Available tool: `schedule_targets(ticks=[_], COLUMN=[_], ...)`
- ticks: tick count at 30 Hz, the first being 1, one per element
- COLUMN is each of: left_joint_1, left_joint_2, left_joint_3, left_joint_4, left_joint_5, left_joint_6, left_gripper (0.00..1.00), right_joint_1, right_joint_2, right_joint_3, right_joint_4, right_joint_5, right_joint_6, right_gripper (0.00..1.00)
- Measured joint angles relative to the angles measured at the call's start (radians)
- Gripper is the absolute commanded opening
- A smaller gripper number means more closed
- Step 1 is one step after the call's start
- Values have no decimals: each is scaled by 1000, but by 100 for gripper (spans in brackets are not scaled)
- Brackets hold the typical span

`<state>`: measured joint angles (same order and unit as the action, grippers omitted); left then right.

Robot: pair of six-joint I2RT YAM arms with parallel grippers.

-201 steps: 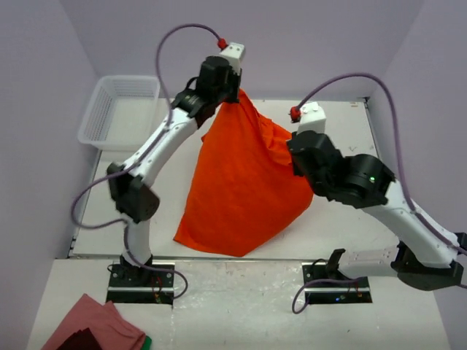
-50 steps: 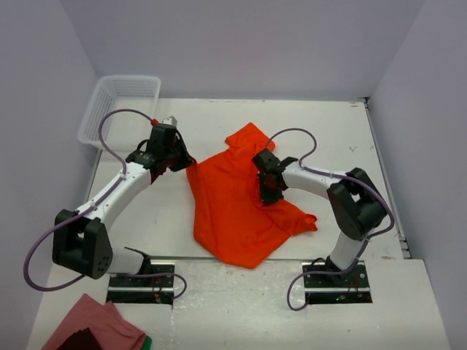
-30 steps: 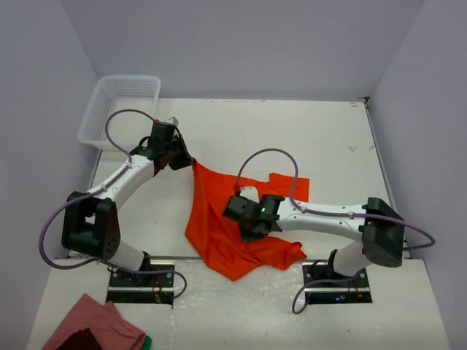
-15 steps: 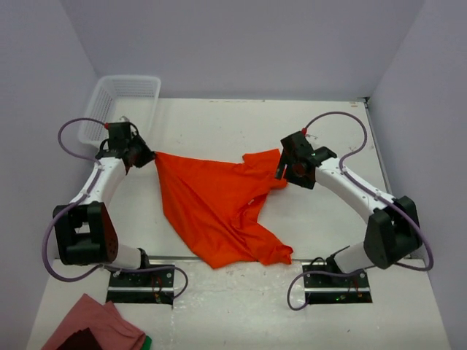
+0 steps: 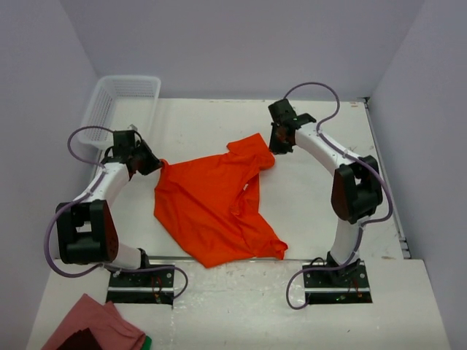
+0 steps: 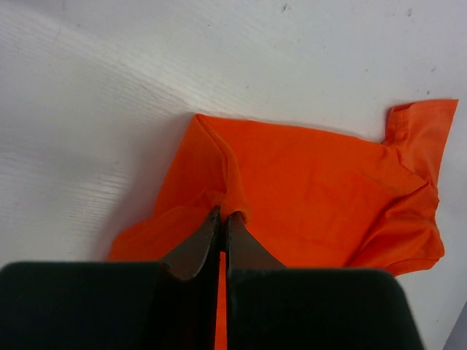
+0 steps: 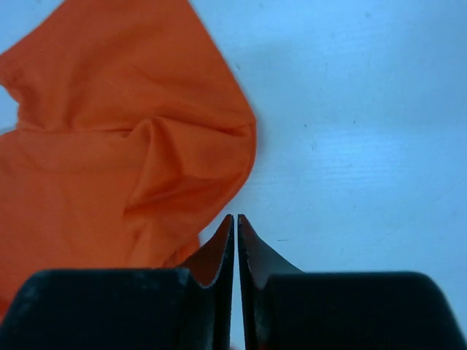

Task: Fold and stack the t-shirts
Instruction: Flatten out the tshirt

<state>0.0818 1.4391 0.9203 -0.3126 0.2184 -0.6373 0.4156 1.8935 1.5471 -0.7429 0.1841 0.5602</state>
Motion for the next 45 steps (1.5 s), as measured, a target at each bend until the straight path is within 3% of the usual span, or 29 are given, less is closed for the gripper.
schedule_targets(ticks=[4, 8, 11, 19, 27, 37, 45], left_joint_1=[0, 0, 0, 0, 0, 0, 0], left_joint_2=[10, 10, 10, -9, -65, -76, -76], left_joint_3=[-29, -35, -35, -34, -20, -13, -29], left_joint_4=[5, 9, 12, 11, 10, 8, 14], left_joint_5=[10, 18, 18, 44, 48, 48, 48], left_joint_6=[5, 4, 4, 3, 5, 8, 14], left_gripper=[0, 0, 0, 0, 0, 0, 0], right_joint_1=[-18, -45, -56, -33, 64, 349, 575], right_joint_2=[87, 276, 378, 401, 221, -46, -160], right_joint_3=[197, 469, 523, 309, 5, -395, -470], right_joint_4=[-27, -68, -74, -92, -6, 146, 145], right_joint_5=[-51, -143, -206, -304, -333, -314, -241], right_joint_6=[-36, -60, -64, -60, -29, 112, 198], right_gripper=[0, 0, 0, 0, 0, 0, 0])
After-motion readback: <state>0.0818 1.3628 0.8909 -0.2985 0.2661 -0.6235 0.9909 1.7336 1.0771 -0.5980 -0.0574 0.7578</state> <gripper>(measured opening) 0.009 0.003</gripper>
